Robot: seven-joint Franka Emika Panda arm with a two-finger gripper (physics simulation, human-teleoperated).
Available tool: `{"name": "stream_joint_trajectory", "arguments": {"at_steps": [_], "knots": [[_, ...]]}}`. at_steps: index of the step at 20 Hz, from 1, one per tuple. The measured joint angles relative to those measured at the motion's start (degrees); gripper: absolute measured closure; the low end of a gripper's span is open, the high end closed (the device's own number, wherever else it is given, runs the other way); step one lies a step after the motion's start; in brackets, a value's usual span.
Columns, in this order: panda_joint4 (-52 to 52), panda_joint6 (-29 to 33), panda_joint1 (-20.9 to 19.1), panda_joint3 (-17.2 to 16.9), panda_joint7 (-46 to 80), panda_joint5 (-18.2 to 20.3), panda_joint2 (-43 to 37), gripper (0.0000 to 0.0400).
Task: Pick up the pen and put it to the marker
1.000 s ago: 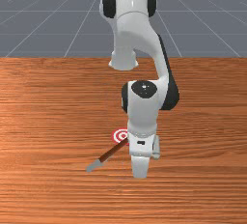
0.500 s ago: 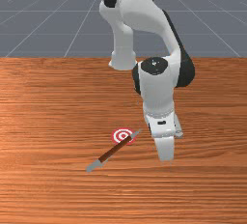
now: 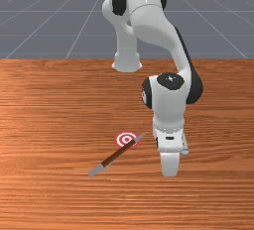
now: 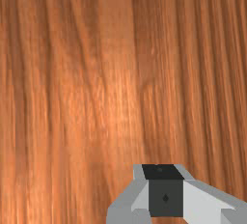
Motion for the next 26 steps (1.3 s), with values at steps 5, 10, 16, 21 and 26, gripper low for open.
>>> {"name": "stream_joint_trajectory", "arguments": {"at_steps": [5,10,16,21,26], "knots": [[9.1,1.6,3.0,-3.4,1.5,-3.4,7.6,0.0324],[7.7,5.2,-2.1,1.0,-8.3,-1.9,7.0,0.037],[5.9,5.5,-5.2,1.1,-10.6,-1.6,5.2,0.0398],[1.6,8.3,-10.5,6.8,-15.5,2.6,4.7,0.04],[-21.6,19.7,-9.7,4.1,-14.6,-0.6,-7.4,0.04]]}}
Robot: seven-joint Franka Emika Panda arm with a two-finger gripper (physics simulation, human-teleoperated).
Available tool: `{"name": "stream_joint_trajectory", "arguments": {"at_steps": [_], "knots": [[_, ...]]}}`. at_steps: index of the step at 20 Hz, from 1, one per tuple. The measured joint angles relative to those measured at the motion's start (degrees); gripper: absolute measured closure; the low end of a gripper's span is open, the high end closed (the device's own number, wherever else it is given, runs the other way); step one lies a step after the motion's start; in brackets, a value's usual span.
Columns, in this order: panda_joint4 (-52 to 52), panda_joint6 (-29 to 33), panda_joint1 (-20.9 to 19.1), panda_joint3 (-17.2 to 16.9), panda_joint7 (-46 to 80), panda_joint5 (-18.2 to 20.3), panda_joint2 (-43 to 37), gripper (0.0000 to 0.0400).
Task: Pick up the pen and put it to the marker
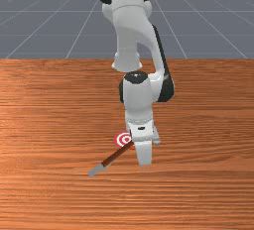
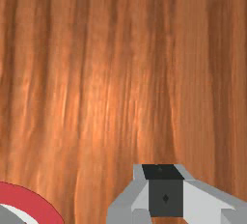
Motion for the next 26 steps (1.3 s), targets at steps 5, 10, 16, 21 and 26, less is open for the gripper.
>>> {"name": "stream_joint_trajectory", "arguments": {"at_steps": [5,10,16,21,26], "knots": [[-2.2,5.7,0.9,-1.1,2.2,0.2,-0.2,0.0389],[4.7,-7.1,-1.5,-1.0,-1.1,0.0,1.7,0.0389],[1.1,-0.2,-8.8,0.9,-8.4,-0.2,0.6,0.04],[1.7,-0.8,-10.8,1.7,-11.2,-0.4,1.0,0.04],[5.4,-4.3,-17.3,4.5,-21.3,-0.9,2.9,0.04]]}}
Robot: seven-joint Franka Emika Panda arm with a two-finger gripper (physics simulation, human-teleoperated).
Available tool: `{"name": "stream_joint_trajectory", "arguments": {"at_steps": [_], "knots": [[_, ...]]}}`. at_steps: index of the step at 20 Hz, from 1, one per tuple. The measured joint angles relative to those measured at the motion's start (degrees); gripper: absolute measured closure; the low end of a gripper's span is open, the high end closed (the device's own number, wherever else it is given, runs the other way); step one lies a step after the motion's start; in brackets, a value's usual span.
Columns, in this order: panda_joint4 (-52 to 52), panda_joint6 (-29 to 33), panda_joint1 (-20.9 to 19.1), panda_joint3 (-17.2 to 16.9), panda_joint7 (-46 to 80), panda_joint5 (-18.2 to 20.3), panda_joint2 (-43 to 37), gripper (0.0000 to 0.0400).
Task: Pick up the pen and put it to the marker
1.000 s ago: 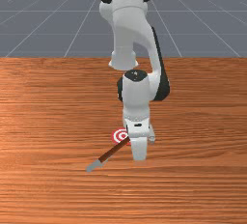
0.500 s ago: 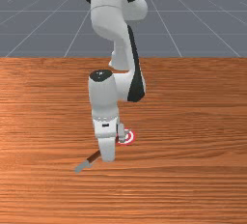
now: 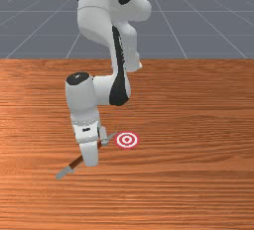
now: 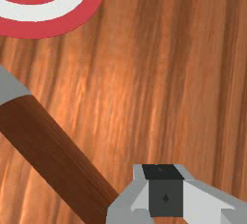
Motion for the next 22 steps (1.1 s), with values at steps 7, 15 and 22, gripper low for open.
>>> {"name": "stream_joint_trajectory", "arguments": {"at_steps": [7,15,22], "knots": [[-7.1,4.2,-6.3,2.7,-1.3,3.4,-9.0,0.04],[3.7,-5.2,-6.4,-3.5,-3.3,-1.0,-5.9,0.04],[12.5,-4.1,-6.3,-2.4,-5.3,0.4,6.2,0.0393]]}}
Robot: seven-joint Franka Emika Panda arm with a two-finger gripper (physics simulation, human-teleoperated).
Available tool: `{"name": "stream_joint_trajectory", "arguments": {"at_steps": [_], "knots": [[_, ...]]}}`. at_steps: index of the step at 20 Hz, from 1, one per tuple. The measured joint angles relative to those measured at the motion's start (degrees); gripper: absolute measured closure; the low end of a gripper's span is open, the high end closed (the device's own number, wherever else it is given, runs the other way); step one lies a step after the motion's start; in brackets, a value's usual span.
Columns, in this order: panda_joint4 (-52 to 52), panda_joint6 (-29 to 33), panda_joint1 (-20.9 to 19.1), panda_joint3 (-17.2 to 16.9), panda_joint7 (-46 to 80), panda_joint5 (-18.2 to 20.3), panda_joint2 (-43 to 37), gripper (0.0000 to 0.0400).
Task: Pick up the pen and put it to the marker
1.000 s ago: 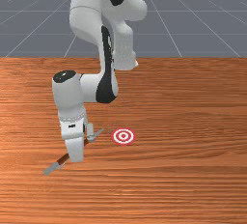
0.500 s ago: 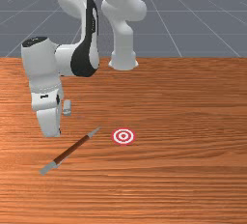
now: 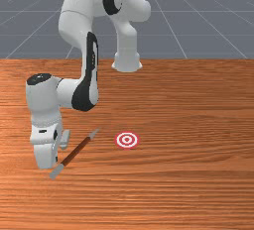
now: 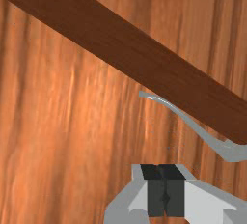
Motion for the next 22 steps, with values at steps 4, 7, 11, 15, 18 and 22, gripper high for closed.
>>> {"name": "stream_joint_trajectory", "arguments": {"at_steps": [4,7,11,15,18,22], "knots": [[-0.4,2.3,-0.6,0.9,-1.5,0.1,0.5,0.039],[-1.7,3.8,1.6,-1.4,4.3,0.8,-0.3,0.0398],[-8.7,7.7,13.0,-8.8,22.8,2.0,-4.0,0.04],[-17.1,12.7,17.6,-7.3,23.0,1.2,-8.1,0.04],[-35.2,27.7,11.8,-2.1,16.3,0.3,-15.4,0.04],[-26.0,29.7,12.4,-1.3,16.0,0.2,-11.1,0.0194]]}}
